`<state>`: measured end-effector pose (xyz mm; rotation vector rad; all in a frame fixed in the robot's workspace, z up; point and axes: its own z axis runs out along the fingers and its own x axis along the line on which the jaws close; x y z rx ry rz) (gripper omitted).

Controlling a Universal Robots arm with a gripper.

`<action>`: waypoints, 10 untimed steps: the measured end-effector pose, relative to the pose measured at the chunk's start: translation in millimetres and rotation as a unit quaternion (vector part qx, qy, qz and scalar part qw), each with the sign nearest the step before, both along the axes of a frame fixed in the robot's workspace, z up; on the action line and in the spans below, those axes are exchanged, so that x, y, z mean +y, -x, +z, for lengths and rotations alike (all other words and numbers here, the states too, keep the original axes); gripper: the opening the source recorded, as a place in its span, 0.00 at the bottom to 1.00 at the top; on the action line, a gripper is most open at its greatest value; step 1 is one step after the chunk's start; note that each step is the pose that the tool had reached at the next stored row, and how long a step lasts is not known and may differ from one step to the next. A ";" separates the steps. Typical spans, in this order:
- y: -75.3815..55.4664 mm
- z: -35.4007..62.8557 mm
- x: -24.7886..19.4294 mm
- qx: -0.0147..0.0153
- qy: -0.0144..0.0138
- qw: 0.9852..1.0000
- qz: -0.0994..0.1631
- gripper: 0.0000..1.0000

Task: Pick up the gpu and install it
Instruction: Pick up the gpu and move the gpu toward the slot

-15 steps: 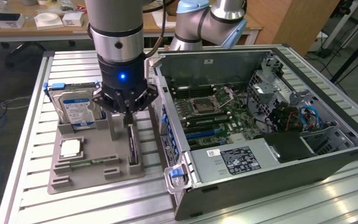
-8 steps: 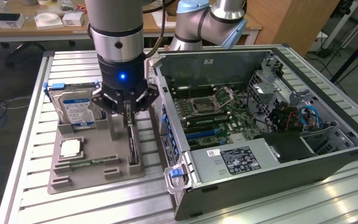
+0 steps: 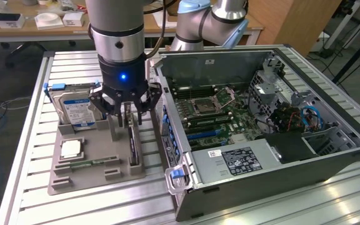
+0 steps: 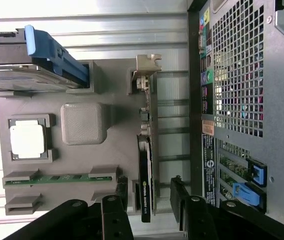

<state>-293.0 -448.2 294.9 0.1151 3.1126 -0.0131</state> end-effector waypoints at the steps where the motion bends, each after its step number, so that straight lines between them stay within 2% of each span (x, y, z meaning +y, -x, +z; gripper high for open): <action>1: -0.1 -0.3 0.0 0.000 0.000 1.000 0.000 0.47; 10: -0.1 -10.6 0.0 0.000 0.000 1.000 0.000 0.47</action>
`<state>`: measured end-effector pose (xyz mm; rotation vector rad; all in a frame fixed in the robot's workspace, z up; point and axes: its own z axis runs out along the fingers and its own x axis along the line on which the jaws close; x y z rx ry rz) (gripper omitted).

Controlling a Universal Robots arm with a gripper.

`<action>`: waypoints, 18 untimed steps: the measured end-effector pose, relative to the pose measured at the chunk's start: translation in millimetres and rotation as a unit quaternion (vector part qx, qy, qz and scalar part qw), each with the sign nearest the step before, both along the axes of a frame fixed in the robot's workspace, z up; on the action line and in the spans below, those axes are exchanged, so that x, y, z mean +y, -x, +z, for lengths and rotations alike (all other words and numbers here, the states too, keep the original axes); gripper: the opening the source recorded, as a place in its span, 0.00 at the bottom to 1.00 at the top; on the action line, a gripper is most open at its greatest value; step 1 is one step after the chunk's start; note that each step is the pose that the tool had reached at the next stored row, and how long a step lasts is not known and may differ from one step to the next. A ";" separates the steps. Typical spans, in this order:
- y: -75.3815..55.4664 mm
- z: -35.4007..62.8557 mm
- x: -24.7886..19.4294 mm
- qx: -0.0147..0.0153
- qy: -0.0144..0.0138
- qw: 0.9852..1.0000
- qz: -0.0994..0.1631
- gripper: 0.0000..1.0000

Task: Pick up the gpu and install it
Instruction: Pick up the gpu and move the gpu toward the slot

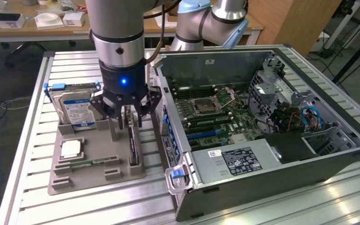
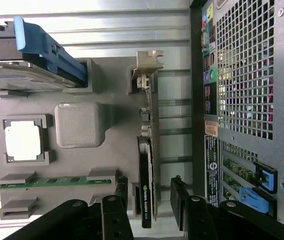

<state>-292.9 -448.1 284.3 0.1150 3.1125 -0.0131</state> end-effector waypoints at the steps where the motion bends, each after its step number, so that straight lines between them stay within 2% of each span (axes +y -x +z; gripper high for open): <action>1: 0.0 -1.4 0.0 0.000 0.000 1.000 0.000 0.47; 18: 0.0 -19.8 0.0 0.000 0.000 1.000 0.000 0.47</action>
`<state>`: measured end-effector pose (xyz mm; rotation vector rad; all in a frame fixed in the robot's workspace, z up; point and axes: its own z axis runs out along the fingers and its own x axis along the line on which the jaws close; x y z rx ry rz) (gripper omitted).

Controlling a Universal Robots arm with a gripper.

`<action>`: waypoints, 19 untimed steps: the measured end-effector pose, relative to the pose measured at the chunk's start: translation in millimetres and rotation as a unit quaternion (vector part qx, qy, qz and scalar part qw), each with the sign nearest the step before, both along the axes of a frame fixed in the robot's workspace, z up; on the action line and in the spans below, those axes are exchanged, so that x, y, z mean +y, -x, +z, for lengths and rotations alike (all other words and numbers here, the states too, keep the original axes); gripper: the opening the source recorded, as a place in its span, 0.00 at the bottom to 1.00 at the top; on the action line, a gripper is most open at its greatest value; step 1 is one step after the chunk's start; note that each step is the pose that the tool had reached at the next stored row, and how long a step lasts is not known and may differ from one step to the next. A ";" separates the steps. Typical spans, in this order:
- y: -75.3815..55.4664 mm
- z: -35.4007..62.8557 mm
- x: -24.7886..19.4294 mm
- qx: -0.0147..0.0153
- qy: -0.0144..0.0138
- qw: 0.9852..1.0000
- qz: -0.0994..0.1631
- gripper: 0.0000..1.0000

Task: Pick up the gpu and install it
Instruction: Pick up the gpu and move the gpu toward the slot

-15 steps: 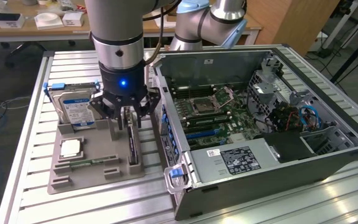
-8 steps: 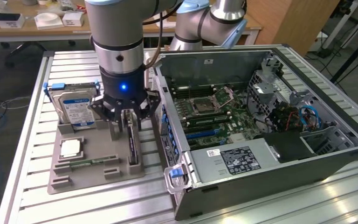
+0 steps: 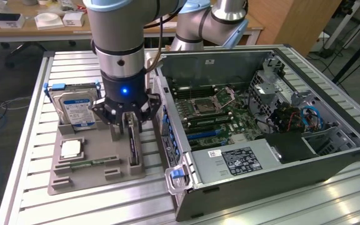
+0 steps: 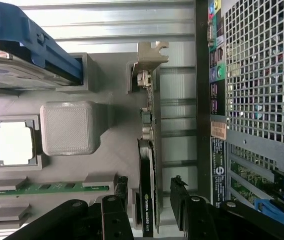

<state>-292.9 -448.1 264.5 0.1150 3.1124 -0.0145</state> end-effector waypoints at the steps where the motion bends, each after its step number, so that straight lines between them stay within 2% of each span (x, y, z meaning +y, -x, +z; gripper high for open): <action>1: 0.0 -0.8 0.0 0.000 0.000 1.000 0.000 0.47; 13: 0.0 -5.1 0.0 0.000 0.001 1.000 0.000 0.47; 19: 0.1 -10.9 -0.1 0.000 0.001 1.000 0.000 0.47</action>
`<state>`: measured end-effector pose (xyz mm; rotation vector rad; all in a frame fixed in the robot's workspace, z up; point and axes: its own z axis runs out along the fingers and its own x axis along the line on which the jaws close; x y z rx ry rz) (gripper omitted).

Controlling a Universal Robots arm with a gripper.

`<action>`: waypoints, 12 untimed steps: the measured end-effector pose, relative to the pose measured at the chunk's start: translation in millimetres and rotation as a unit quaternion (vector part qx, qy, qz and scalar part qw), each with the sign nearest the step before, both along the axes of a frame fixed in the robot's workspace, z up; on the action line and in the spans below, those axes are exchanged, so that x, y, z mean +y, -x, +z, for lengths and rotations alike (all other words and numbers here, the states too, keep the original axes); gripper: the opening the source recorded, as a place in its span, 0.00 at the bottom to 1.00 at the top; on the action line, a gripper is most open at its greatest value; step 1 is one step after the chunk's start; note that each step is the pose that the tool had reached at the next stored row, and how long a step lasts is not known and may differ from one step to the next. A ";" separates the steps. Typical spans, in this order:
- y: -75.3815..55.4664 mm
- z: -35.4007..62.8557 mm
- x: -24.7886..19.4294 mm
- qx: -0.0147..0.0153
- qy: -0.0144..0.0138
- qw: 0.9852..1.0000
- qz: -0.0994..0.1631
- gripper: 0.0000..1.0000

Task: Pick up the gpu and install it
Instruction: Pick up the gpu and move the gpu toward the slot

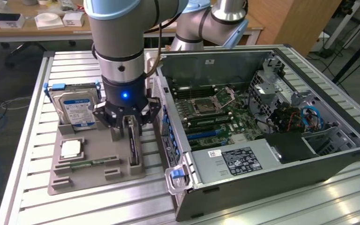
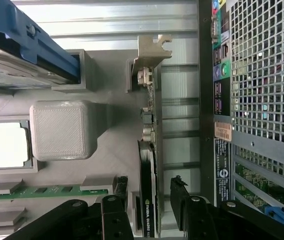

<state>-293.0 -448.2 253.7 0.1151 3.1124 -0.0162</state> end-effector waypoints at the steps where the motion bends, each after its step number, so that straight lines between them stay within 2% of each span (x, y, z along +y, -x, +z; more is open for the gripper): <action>1: 0.0 -1.3 0.0 0.000 0.000 1.000 0.000 0.47; 12: 0.0 -14.2 -0.5 0.000 0.000 1.000 0.000 0.47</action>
